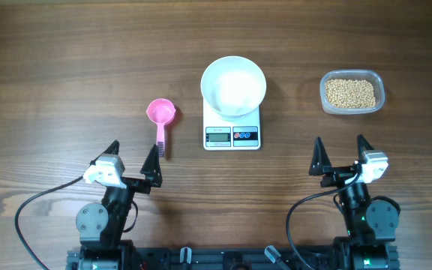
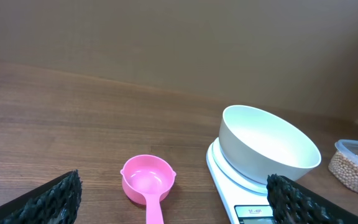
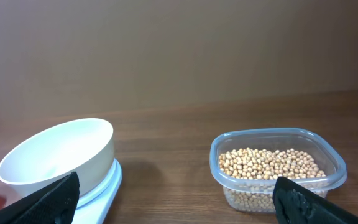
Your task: Scoop item into bowl and weigh 150g on scale
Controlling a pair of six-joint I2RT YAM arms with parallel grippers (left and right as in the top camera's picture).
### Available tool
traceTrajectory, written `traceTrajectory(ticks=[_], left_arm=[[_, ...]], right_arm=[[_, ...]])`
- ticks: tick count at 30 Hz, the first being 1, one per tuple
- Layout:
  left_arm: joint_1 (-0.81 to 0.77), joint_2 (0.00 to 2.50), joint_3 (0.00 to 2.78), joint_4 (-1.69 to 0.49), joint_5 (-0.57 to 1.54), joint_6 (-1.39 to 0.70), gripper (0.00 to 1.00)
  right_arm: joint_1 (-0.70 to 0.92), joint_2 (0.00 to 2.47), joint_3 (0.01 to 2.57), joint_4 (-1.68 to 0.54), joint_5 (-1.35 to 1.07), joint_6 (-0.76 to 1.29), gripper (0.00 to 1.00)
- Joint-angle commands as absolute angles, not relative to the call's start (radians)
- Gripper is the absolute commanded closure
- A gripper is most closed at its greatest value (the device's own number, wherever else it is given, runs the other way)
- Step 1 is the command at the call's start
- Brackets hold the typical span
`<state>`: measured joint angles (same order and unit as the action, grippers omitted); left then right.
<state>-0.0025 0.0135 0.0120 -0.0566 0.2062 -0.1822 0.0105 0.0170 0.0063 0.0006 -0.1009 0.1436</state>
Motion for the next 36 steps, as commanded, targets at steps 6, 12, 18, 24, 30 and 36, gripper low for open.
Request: traceTrajectory(ticks=[6, 12, 18, 24, 30, 36], left_arm=[[0.005, 0.007, 0.006, -0.059, 0.191, -0.187, 0.00], [0.005, 0.007, 0.006, -0.059, 0.188, -0.188, 0.00], [0.005, 0.007, 0.006, -0.059, 0.189, -0.188, 0.00], [0.005, 0.007, 0.006, -0.030, 0.177, -0.188, 0.00], [0.005, 0.007, 0.006, 0.184, 0.453, -0.192, 0.00], [0.005, 0.007, 0.079, 0.492, 0.392, -0.221, 0.00]], right_arm=[[0.014, 0.007, 0.005, 0.006, -0.105, 0.131, 0.00], [0.014, 0.007, 0.005, 0.006, -0.105, 0.131, 0.00], [0.014, 0.007, 0.005, 0.006, -0.105, 0.131, 0.00], [0.014, 0.007, 0.005, 0.006, -0.105, 0.131, 0.00], [0.014, 0.007, 0.005, 0.006, -0.105, 0.131, 0.00], [0.014, 0.007, 0.005, 0.006, -0.105, 0.131, 0.00]])
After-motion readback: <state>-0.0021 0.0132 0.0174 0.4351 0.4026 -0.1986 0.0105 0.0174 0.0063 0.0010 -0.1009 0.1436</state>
